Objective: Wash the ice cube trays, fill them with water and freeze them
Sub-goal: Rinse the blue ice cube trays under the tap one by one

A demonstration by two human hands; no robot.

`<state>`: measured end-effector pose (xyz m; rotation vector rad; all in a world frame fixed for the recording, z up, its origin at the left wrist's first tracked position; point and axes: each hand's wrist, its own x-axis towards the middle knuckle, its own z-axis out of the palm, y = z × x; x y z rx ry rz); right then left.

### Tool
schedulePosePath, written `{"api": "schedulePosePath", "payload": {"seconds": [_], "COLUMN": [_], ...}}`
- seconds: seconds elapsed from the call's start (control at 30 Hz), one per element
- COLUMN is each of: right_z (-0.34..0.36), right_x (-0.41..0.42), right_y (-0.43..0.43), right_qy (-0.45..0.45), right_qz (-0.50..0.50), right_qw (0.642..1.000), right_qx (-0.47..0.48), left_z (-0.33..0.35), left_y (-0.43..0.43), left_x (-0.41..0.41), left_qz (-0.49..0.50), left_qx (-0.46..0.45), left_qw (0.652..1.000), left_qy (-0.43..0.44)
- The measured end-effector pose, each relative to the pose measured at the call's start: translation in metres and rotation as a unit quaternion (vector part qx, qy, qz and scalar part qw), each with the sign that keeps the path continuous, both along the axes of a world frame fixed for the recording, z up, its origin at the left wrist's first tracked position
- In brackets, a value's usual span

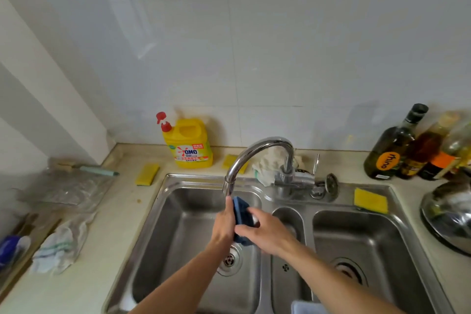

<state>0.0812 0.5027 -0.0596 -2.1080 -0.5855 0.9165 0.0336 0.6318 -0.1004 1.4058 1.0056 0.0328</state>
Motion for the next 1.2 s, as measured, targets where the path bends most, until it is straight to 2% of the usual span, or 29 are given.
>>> {"api": "schedulePosePath", "payload": {"seconds": [0.27,0.63,0.73,0.87,1.03,1.1,1.2], "right_z": [-0.02,-0.046,-0.048,-0.051,-0.058,-0.054,-0.049], "right_x": [-0.006,0.01,0.022,0.038,0.035,0.028,0.018], "right_y": [0.06,0.059,0.035,-0.018,-0.042,-0.047,-0.062], "right_qy": [0.038,0.077,0.033,0.048,0.06,0.057,0.023], "right_qz": [-0.065,-0.173,-0.168,-0.166,-0.159,-0.145,-0.099], "right_qw": [0.997,0.982,0.985,0.982,0.981,0.984,0.989], "right_qx": [-0.006,0.021,-0.022,-0.082,-0.089,-0.084,-0.111], "left_z": [-0.034,-0.033,-0.033,-0.038,-0.036,-0.037,-0.033], "left_y": [0.064,0.074,0.092,0.13,0.113,0.097,0.086], "left_x": [0.01,0.047,0.05,0.043,0.054,0.056,0.055], "left_qz": [-0.062,-0.214,-0.232,-0.226,-0.3,-0.324,-0.302], "left_qx": [-0.023,0.045,0.084,0.122,0.235,0.225,0.183], "left_qw": [0.998,0.975,0.967,0.96,0.92,0.913,0.928], "left_qy": [0.023,0.036,0.067,0.112,0.087,0.1,0.122]}}
